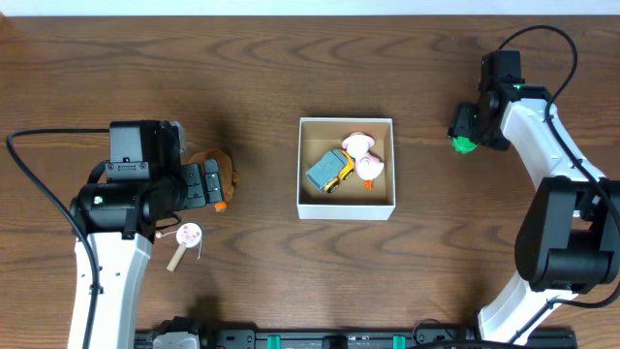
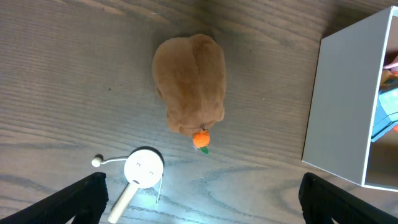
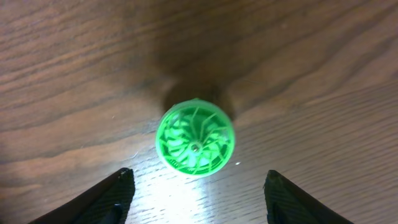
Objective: Pack container
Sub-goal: 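Grasp the green round cap with the right gripper and lift it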
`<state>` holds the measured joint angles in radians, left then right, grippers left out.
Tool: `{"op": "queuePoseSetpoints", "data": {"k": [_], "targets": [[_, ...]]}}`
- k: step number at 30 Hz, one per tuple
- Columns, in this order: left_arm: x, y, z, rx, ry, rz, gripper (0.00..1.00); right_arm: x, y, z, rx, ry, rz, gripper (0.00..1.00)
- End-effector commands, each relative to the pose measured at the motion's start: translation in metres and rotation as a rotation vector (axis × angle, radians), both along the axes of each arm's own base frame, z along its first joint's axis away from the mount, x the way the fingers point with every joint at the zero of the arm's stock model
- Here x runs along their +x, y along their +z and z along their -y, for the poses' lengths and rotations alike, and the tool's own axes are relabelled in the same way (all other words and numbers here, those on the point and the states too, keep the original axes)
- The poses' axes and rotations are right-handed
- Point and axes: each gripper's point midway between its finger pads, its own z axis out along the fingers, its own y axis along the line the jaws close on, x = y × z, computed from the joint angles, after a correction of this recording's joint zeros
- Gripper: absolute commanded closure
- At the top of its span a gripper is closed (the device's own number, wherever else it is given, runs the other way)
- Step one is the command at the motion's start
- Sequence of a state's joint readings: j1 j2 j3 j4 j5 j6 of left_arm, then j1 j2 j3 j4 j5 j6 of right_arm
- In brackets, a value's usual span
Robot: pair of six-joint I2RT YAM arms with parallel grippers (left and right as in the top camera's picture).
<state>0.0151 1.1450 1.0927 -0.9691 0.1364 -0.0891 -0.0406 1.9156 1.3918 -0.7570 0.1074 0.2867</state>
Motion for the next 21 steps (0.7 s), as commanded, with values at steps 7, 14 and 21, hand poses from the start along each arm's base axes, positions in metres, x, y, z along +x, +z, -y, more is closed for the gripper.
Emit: {"op": "queuePoseSetpoints", "data": {"k": [7, 14, 21], "targets": [[0.003, 0.006, 0.001, -0.008, -0.005, 0.013, 0.02, 0.007, -0.013, 0.006, -0.05, -0.01, -0.006, 0.28], [0.003, 0.006, 0.001, -0.008, -0.005, 0.012, 0.02, 0.006, -0.04, 0.006, -0.048, -0.01, -0.057, 0.24], [0.003, 0.006, 0.001, -0.008, -0.005, 0.013, 0.02, 0.007, -0.052, 0.004, -0.038, -0.007, -0.071, 0.23]]}}
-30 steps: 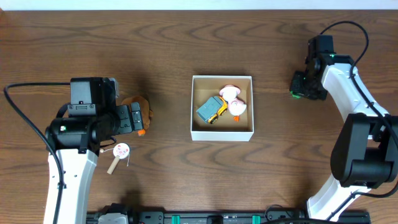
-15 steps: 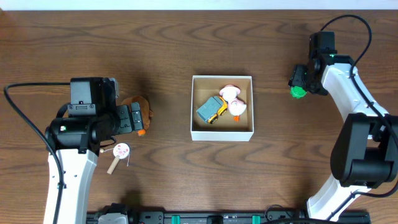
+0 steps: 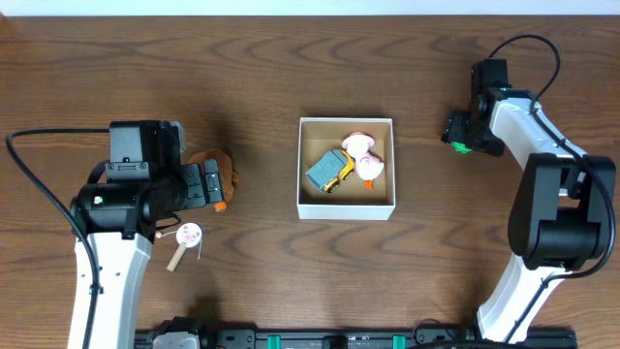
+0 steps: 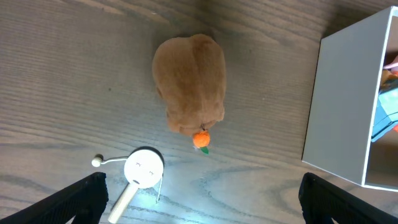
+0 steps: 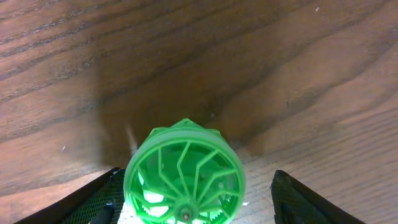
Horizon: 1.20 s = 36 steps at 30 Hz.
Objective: Pack container
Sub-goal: 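Grasp the green round cap with the right gripper and lift it, then place the green cap into the box on the duck and release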
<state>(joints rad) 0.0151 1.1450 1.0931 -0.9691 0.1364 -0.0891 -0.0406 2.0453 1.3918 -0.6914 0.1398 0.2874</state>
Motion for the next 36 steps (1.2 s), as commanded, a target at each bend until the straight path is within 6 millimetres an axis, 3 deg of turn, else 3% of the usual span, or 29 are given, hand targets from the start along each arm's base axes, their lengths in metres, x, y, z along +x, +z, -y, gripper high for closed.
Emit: {"op": "queuePoseSetpoints", "data": {"k": [1, 5, 14, 20, 24, 28, 31, 34, 36], "targets": [[0.003, 0.006, 0.001, -0.008, -0.005, 0.013, 0.02, 0.002, -0.005, -0.001, -0.009, 0.002, -0.007, 0.23], [0.003, 0.006, 0.001, -0.008, -0.005, 0.013, 0.02, 0.001, -0.006, -0.001, -0.009, 0.002, -0.009, 0.26], [0.003, 0.006, 0.001, -0.008, -0.005, 0.013, 0.02, 0.001, -0.006, -0.001, -0.008, 0.002, -0.013, 0.48], [0.003, 0.006, 0.001, -0.008, -0.005, 0.013, 0.02, 0.001, -0.006, -0.002, -0.008, 0.004, -0.013, 0.58], [0.003, 0.006, 0.001, -0.008, -0.005, 0.012, 0.02, 0.0, -0.006, -0.003, -0.002, 0.006, -0.017, 0.76], [0.003, 0.005, 0.001, -0.008, -0.005, 0.012, 0.02, 0.001, -0.002, -0.008, 0.016, 0.022, -0.01, 0.83], [0.003, 0.005, 0.001, -0.008, -0.005, 0.012, 0.02, 0.001, 0.017, -0.015, 0.013, 0.045, 0.005, 0.88], [0.003, 0.006, 0.001, -0.008, -0.005, 0.013, 0.02, 0.006, 0.057, -0.032, 0.002, 0.117, 0.057, 0.98], [0.003, 0.005, 0.001, -0.008, -0.005, 0.012, 0.02, 0.007, 0.088, -0.046, -0.002, 0.165, 0.1, 0.99]]}}
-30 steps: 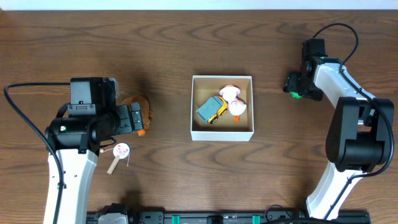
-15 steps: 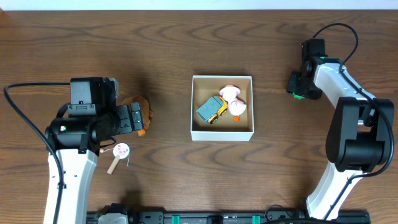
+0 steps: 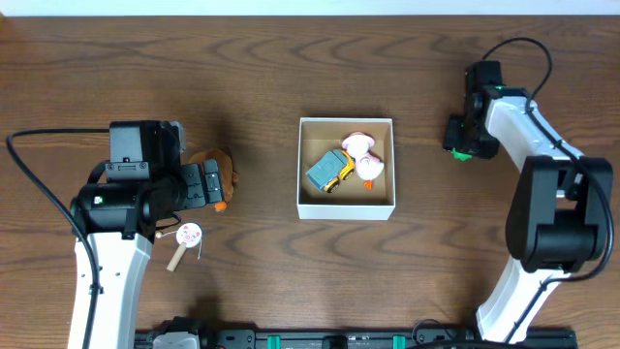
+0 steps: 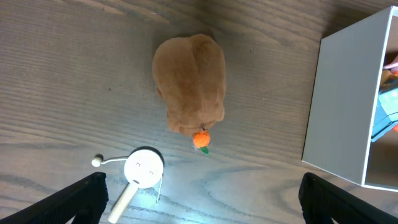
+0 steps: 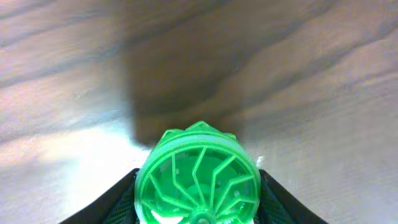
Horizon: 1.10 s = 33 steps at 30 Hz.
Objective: Pack container
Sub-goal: 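Place the green cap into the box on the duck and release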
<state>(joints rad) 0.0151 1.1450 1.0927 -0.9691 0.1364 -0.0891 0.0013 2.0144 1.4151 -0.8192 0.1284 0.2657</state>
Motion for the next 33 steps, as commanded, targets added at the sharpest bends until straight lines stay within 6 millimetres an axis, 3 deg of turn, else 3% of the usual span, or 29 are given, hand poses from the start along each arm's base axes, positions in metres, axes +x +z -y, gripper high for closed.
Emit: {"op": "queuePoseSetpoints", "data": {"k": [1, 4, 8, 12, 15, 19, 21, 28, 30, 33], "targets": [[0.003, 0.006, 0.001, -0.008, -0.005, 0.013, 0.02, 0.026, 0.09, -0.034, 0.001, 0.119, 0.199, 0.99], [0.003, 0.006, 0.001, -0.008, -0.005, 0.013, 0.02, 0.023, 0.134, -0.063, 0.006, 0.209, 0.278, 0.99], [0.003, 0.006, 0.001, -0.008, -0.005, 0.013, 0.02, 0.008, 0.164, -0.117, 0.024, 0.406, 0.335, 0.99], [0.003, 0.006, 0.001, -0.008, -0.005, 0.013, 0.02, -0.015, 0.16, -0.166, 0.03, 0.6, 0.295, 0.98], [0.003, 0.006, 0.001, -0.008, -0.005, 0.012, 0.02, -0.025, 0.148, -0.19, 0.033, 0.669, 0.266, 0.87], [0.003, 0.006, 0.001, -0.008, -0.005, 0.012, 0.02, -0.026, 0.131, -0.198, 0.034, 0.665, 0.225, 0.67], [0.003, 0.006, 0.001, -0.008, -0.005, 0.012, 0.02, -0.026, 0.125, -0.197, 0.033, 0.658, 0.207, 0.46], [0.003, 0.006, 0.001, -0.008, -0.005, 0.013, 0.02, -0.026, 0.125, -0.194, 0.02, 0.658, 0.201, 0.35], [0.003, 0.006, 0.001, -0.008, -0.005, 0.013, 0.02, -0.028, 0.124, -0.194, 0.02, 0.658, 0.194, 0.26], [0.003, 0.006, 0.001, -0.008, -0.005, 0.013, 0.02, -0.029, 0.126, -0.193, 0.02, 0.658, 0.195, 0.25]]}}
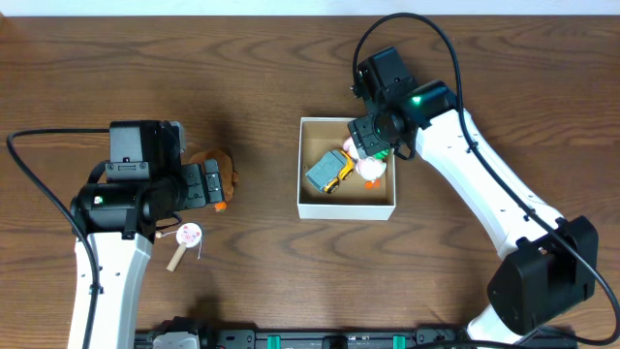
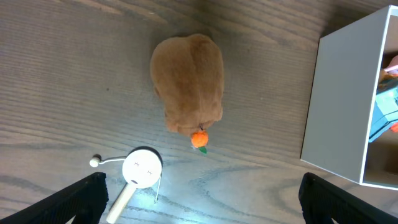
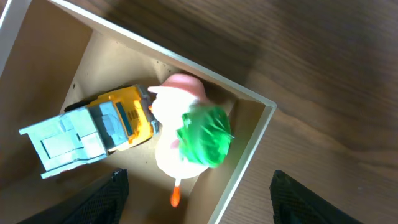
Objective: Pack container
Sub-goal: 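Place the green cap into the box on the duck and release, then grasp the brown plush toy with the left gripper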
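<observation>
The white box [image 1: 346,208] stands mid-table, holding a blue and yellow truck [image 3: 93,134] and a white and pink duck [image 3: 171,102]. The green wheel [image 3: 205,137] shows blurred over the duck inside the box, touched by neither finger. My right gripper [image 3: 198,190] hangs open over the box's far right corner [image 1: 373,136]. The brown plush [image 2: 186,81] and a white face-on-a-stick toy [image 2: 141,168] lie on the table left of the box. Over them my left gripper [image 2: 202,196] is open and empty.
The box's near wall [image 2: 336,99] stands to the right of the plush. Bare wood table [image 1: 484,271] surrounds the box. The right arm [image 1: 465,165] reaches in from the right, across the table beside the box.
My right gripper was shut on the green wheel at the table's right side. It is now open over the box, and the wheel is free above the duck. The left arm has barely shifted.
My right gripper hung open above the green wheel on the table at the right. Then it was lower, its fingers on either side of the wheel, then pressed against it. Now the wheel is in the box and the gripper is open.
</observation>
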`<state>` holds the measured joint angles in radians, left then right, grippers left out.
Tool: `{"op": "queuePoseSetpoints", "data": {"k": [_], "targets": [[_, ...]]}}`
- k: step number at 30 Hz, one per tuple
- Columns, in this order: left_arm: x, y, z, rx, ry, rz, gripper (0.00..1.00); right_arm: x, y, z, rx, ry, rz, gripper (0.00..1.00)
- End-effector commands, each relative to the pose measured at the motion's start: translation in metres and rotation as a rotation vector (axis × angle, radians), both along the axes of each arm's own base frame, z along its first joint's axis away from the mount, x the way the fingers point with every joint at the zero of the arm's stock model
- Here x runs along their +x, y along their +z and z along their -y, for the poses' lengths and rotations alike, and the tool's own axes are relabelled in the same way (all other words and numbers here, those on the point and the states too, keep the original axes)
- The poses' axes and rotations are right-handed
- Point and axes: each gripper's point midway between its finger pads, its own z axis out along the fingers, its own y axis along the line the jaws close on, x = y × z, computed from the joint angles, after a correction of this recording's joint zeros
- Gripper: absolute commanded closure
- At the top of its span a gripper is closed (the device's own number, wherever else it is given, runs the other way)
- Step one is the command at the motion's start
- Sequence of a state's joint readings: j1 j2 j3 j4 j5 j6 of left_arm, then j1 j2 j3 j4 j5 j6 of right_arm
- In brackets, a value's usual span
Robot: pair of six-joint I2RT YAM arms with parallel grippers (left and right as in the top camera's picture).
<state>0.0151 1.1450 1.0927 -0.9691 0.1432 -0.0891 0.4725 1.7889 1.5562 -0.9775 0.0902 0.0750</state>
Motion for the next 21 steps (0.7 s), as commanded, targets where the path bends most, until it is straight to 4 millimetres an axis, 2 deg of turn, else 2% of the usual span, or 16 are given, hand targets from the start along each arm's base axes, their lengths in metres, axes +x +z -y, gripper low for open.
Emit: {"op": "queuePoseSetpoints", "data": {"k": [1, 4, 7, 8, 9, 10, 13, 18, 21], "targets": [[0.003, 0.006, 0.0, -0.001, -0.002, 0.012, 0.02, 0.001, 0.006, 0.004, -0.007, -0.008, 0.015, 0.26], [-0.002, 0.005, 0.0, 0.001, -0.008, 0.002, 0.02, 0.004, 0.02, 0.015, 0.002, -0.07, 0.057, 0.27], [-0.001, 0.015, 0.0, -0.001, -0.001, 0.031, 0.02, 0.01, 0.045, 0.041, 0.039, -0.207, 0.118, 0.22], [0.0, 0.021, -0.001, -0.005, 0.018, 0.041, 0.02, 0.012, 0.053, 0.052, 0.058, -0.254, 0.136, 0.17], [0.002, 0.028, -0.006, -0.001, 0.068, 0.048, 0.02, 0.013, 0.062, 0.066, 0.081, -0.314, 0.151, 0.06], [0.003, 0.033, -0.01, 0.011, 0.104, 0.053, 0.02, 0.014, 0.067, 0.078, 0.103, -0.36, 0.158, 0.01], [0.01, 0.038, -0.018, 0.048, 0.132, 0.049, 0.02, 0.014, 0.075, 0.108, 0.188, -0.44, 0.136, 0.01], [0.029, 0.005, -0.019, 0.057, 0.131, -0.058, 0.02, 0.004, 0.059, 0.171, 0.203, -0.607, 0.038, 0.01], [0.045, -0.024, -0.02, 0.06, 0.129, -0.134, 0.02, -0.002, 0.049, 0.196, 0.18, -0.655, -0.005, 0.01]]}}
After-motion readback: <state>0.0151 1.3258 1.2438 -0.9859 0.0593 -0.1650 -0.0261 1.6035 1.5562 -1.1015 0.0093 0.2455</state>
